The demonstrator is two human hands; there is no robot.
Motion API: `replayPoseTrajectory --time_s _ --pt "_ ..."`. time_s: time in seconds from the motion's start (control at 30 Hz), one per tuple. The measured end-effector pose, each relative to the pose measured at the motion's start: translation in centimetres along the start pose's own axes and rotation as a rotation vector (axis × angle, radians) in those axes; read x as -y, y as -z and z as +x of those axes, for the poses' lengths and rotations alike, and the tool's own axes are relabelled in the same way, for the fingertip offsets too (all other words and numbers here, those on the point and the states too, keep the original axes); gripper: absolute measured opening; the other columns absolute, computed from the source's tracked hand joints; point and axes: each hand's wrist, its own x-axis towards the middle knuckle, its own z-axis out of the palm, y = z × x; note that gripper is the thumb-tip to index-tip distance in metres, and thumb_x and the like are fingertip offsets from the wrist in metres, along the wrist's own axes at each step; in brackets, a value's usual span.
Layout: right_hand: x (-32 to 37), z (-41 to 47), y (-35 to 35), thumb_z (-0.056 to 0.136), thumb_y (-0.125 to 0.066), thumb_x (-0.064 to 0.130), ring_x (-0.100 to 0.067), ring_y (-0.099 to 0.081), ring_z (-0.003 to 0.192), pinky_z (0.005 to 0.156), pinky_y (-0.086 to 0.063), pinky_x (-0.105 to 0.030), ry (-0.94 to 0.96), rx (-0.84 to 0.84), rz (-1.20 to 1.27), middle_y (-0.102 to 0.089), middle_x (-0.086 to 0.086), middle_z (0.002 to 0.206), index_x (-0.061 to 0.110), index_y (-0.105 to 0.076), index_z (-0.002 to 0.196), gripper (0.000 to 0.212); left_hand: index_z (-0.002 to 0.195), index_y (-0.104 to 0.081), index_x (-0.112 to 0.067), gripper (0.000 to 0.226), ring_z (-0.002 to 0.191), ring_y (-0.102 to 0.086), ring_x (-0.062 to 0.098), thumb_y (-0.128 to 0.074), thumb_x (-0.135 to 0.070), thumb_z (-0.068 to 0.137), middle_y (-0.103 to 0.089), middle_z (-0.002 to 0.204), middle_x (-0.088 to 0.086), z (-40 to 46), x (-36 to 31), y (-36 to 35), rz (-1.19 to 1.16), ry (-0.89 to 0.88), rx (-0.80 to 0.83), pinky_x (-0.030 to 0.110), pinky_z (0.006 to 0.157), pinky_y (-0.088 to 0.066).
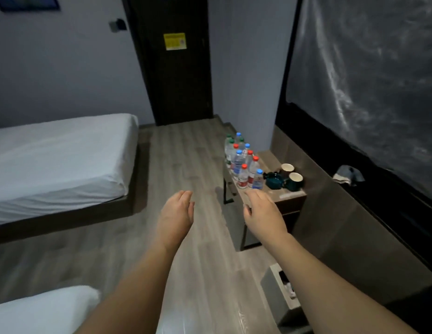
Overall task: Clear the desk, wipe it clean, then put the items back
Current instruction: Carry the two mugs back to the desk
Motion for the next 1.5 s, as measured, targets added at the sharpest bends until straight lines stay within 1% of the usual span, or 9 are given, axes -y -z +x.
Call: replayPoseTrajectory --time_s 0.13,0.23,0.53,0.73,0.93,1.17,1.27,1.33,1.5 --pt "3.4 4.7 -3.4 0.095 -0.056 0.022 -0.014 -0.042 0.131 0.113 -0.032 -0.029 0.012 0.046 0.003 -0.049 0.002 0.14 0.018 -0.046 0.14 0.046 0.115 -0.065 -0.001 0.027 0.095 -0.065 0.03 -0.064 -0.011 0.09 -0.067 0.106 0.012 3.3 6.3 -0.2 0.012 0.06 -0.014 0.037 0.083 -0.052" --pt "4.0 8.2 -5.5 0.095 -0.056 0.022 -0.014 -0.043 0.129 0.111 -0.035 -0.03 0.008 0.088 -0.019 -0.05 0.002 0.138 0.018 -0.046 0.139 0.045 0.115 -0.065 -0.001 0.027 0.095 -0.065 0.031 -0.063 -0.011 0.09 -0.067 0.106 0.012 5.8 9.2 -1.8 -0.006 0.1 -0.006 0.038 0.082 -0.053" --pt "3.1 22.7 -9.7 0.094 -0.052 0.023 -0.017 -0.046 0.126 0.108 -0.037 -0.031 0.029 0.12 -0.036 -0.051 0.002 0.136 0.018 -0.047 0.137 0.043 0.125 -0.062 -0.004 0.034 0.111 -0.061 0.027 -0.058 -0.017 0.094 -0.065 0.12 0.01 17.9 13.9 -6.3 0.025 0.12 0.019 0.037 0.097 -0.048" --pt "4.3 31.9 -12.2 0.095 -0.05 0.02 -0.02 -0.042 0.131 0.11 -0.03 -0.029 0.044 0.139 -0.02 -0.049 -0.004 0.14 0.012 -0.046 0.138 0.044 0.129 -0.059 -0.007 0.034 0.115 -0.059 0.022 -0.054 -0.019 0.097 -0.063 0.124 0.007 26.0 17.6 -7.3 0.038 0.118 0.033 0.034 0.1 -0.045" --pt "5.3 41.1 -16.1 0.093 -0.049 0.017 -0.022 -0.044 0.129 0.109 -0.032 -0.03 -0.009 0.146 -0.016 -0.049 -0.005 0.14 0.011 -0.047 0.137 0.045 0.132 -0.057 -0.009 0.037 0.12 -0.056 0.021 -0.05 -0.022 0.099 -0.061 0.129 0.007 34.6 23.9 -11.0 0.019 0.114 0.087 0.033 0.105 -0.042" --pt "4.6 50.9 -17.4 0.091 -0.05 0.015 -0.023 -0.044 0.13 0.109 -0.033 -0.031 -0.214 0.064 -0.019 -0.051 -0.005 0.139 0.012 -0.048 0.136 0.046 0.13 -0.059 -0.01 0.035 0.119 -0.056 0.022 -0.05 -0.021 0.099 -0.061 0.128 0.007 47.7 28.5 -16.3 -0.054 -0.037 0.165 0.032 0.103 -0.041" --pt "2.5 53.6 -16.3 0.092 -0.05 0.014 -0.022 -0.042 0.131 0.108 -0.028 -0.028 -0.308 0.01 -0.036 -0.05 -0.006 0.139 0.011 -0.048 0.137 0.045 0.118 -0.066 -0.003 0.028 0.109 -0.063 0.031 -0.06 -0.011 0.092 -0.067 0.116 0.013 52.7 26.8 -19.6 -0.092 -0.164 0.221 0.034 0.097 -0.046" --pt "0.3 54.7 -15.6 0.092 -0.05 0.014 -0.023 -0.044 0.129 0.107 -0.031 -0.029 -0.38 -0.006 -0.047 -0.051 -0.006 0.138 0.012 -0.049 0.136 0.044 0.113 -0.067 -0.002 0.026 0.103 -0.065 0.033 -0.063 -0.008 0.088 -0.069 0.11 0.015 55.2 25.2 -22.3 -0.107 -0.267 0.275 0.037 0.092 -0.05" --pt "-6.8 56.3 -14.2 0.091 -0.051 0.019 -0.026 -0.047 0.127 0.107 -0.038 -0.035 -0.516 -0.074 -0.026 -0.052 -0.005 0.136 0.015 -0.049 0.136 0.045 0.114 -0.067 -0.009 0.029 0.105 -0.063 0.03 -0.053 -0.02 0.091 -0.067 0.113 0.009 60.1 19.3 -27.6 -0.141 -0.44 0.356 0.038 0.09 -0.054"
